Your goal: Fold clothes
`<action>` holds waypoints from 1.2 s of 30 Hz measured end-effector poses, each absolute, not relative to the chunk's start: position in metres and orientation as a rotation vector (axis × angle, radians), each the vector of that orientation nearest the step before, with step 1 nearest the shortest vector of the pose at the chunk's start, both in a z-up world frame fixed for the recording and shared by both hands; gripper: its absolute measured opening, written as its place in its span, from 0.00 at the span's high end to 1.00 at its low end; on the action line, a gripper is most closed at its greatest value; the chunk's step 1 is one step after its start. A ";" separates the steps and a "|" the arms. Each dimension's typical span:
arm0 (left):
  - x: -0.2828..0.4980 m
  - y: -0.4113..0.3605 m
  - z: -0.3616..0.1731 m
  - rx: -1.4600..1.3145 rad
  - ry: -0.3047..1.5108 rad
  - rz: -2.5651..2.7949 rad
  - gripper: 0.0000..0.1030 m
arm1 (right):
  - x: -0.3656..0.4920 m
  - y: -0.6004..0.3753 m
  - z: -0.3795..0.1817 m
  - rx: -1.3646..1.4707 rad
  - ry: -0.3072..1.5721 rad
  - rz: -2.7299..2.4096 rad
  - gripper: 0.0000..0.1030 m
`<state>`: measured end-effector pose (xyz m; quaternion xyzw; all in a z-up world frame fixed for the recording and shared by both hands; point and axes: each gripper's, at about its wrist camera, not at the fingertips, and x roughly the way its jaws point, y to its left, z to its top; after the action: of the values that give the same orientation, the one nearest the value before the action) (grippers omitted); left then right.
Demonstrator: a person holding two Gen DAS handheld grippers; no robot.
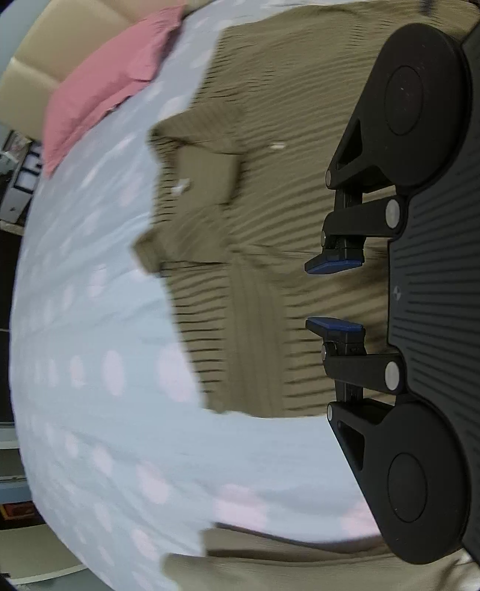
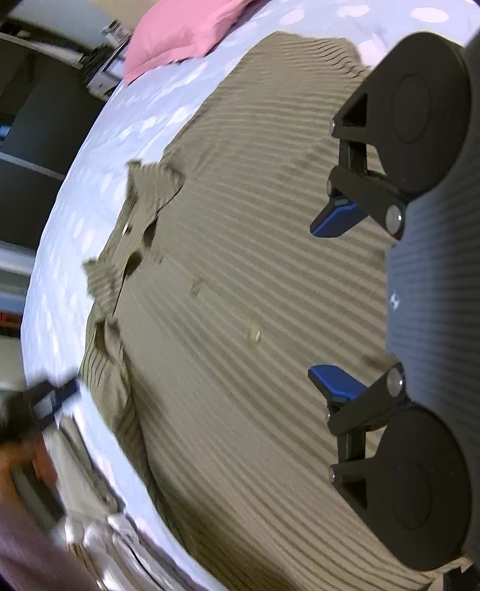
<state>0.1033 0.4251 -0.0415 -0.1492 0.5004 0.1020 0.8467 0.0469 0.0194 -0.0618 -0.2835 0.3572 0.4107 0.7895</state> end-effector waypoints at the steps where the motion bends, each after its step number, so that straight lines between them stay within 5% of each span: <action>1: 0.094 0.421 -0.047 -0.318 1.070 0.211 0.77 | 0.052 0.015 -0.063 -0.602 0.776 0.865 0.24; 11: 0.033 0.386 -0.067 -0.334 1.126 0.217 0.77 | 0.152 -0.056 -0.068 -0.384 0.913 0.633 0.24; 16: 0.014 0.373 -0.053 -0.336 1.115 0.241 0.62 | 0.250 -0.128 -0.075 -0.143 1.000 0.430 0.33; 25: -0.008 0.373 -0.039 -0.374 1.084 0.295 0.58 | 0.344 -0.206 -0.099 0.285 1.100 0.206 0.41; 28: -0.006 0.381 -0.048 -0.406 1.082 0.326 0.58 | 0.356 -0.208 -0.109 0.373 1.113 0.192 0.60; 34: 0.005 0.378 -0.050 -0.408 1.070 0.300 0.58 | 0.375 -0.195 -0.125 0.385 1.130 0.157 0.62; 36: 0.009 0.374 -0.048 -0.410 1.061 0.274 0.58 | 0.378 -0.193 -0.127 0.386 1.125 0.155 0.74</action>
<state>0.0093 0.3742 -0.0478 -0.1933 0.5009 0.1292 0.8337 0.3783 -0.1935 -0.1271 0.1814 0.5295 0.0729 0.8255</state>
